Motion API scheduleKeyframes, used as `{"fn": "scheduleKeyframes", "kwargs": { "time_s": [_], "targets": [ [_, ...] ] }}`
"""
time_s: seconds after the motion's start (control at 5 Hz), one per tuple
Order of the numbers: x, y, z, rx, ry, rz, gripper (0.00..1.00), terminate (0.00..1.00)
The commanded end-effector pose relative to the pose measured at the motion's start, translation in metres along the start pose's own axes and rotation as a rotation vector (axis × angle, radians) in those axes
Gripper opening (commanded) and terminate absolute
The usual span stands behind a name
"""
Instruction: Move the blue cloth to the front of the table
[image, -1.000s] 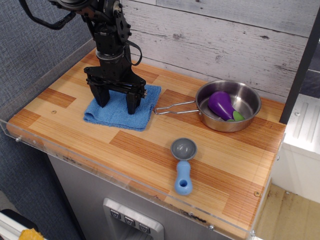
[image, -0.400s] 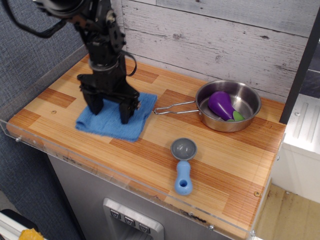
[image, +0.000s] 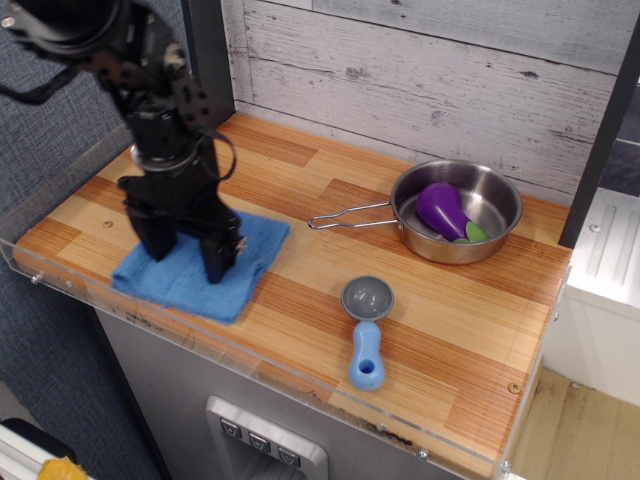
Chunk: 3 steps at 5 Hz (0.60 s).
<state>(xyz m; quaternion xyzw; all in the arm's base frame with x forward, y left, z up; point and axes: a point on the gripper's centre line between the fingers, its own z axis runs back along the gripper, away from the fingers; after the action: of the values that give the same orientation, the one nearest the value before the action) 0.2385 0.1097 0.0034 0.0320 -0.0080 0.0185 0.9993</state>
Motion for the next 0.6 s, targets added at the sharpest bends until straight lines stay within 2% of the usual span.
{"fn": "scheduleKeyframes", "kwargs": {
  "time_s": [0.0,0.2,0.4],
  "targets": [
    [-0.019,0.007,0.002,-0.023,0.023,-0.009,1.00,0.00],
    [0.006,0.007,0.008,-0.063,-0.021,-0.002,1.00,0.00],
    [0.035,-0.001,0.029,-0.071,-0.069,-0.027,1.00,0.00]
  ]
}}
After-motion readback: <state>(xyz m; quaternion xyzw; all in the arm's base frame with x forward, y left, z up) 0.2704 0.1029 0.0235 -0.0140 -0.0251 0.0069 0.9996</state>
